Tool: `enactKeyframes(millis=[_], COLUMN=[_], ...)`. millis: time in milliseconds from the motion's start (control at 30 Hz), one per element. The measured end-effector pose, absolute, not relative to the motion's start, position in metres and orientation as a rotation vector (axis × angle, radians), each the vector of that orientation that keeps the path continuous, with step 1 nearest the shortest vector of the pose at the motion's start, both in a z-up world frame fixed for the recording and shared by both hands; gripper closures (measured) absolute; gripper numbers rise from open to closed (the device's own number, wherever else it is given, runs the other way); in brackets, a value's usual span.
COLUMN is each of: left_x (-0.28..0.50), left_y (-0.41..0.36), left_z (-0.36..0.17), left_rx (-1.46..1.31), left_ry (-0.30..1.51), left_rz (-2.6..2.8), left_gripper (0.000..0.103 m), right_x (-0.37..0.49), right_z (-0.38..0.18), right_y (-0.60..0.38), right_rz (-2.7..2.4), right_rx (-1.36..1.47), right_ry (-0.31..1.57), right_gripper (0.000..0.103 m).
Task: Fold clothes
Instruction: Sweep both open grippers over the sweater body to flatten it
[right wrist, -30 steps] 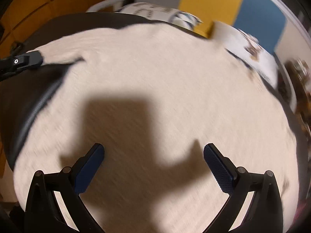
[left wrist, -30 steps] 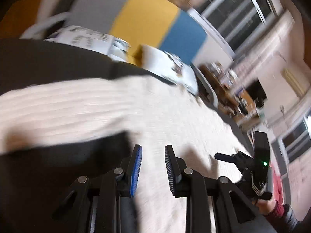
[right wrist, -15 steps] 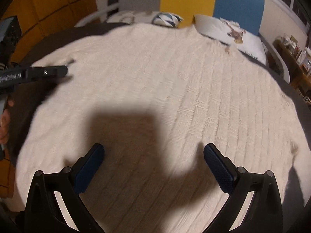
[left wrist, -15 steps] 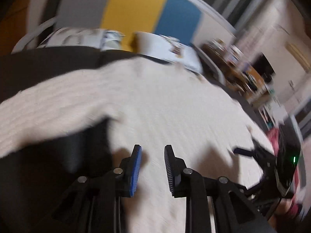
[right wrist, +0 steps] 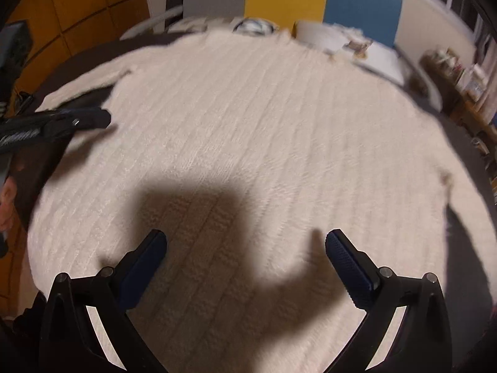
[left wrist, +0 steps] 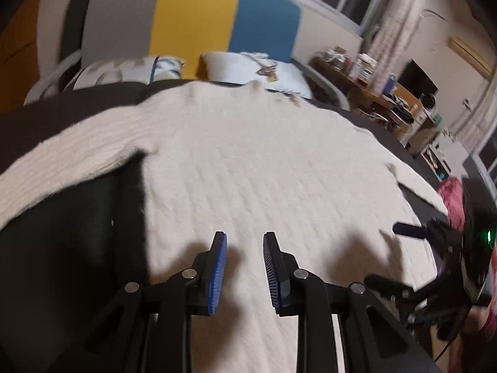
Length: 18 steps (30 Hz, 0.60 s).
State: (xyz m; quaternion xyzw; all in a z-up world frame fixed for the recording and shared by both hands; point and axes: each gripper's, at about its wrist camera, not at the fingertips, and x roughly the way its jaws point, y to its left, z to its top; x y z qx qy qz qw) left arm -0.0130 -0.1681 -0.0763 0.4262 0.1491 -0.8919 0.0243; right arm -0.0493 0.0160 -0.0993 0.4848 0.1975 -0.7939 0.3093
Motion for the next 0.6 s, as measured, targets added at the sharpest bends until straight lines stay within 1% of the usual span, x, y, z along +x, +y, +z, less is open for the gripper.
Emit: enactKeyframes(millis=[100,167,233,333,433,600], left_x=[-0.005,0.002,-0.001,-0.014,-0.026,-0.045], left_y=[-0.151,-0.148,-0.148,-0.147,-0.135,-0.094], left_z=[-0.101,-0.107,-0.108,-0.103,-0.088,-0.060], left_rx=[1.445,1.376,1.385,1.434,1.387,1.325], left_ry=[0.442,0.430,0.445,0.435,0.390,0.207], left_rz=[-2.687,-2.696,-2.670,-2.618,-2.651,-2.769], left_gripper=[0.079,0.079,0.079,0.078,0.078,0.078], right_x=[-0.046,-0.040,-0.035,-0.031,-0.033,-0.035], right_z=[-0.098,-0.100,-0.106,-0.107,-0.107,-0.101], right_y=[0.032,0.046,0.065,0.070,0.073,0.083], right_rz=[-2.127,-2.143,-2.145,-2.144,-2.138,-2.129], right_rx=[1.288,1.323,1.331,1.322,1.296,1.289], right_ry=[0.500,0.486,0.396,0.408,0.390,0.373], right_gripper=[0.000,0.000,0.000,0.000,0.000,0.000])
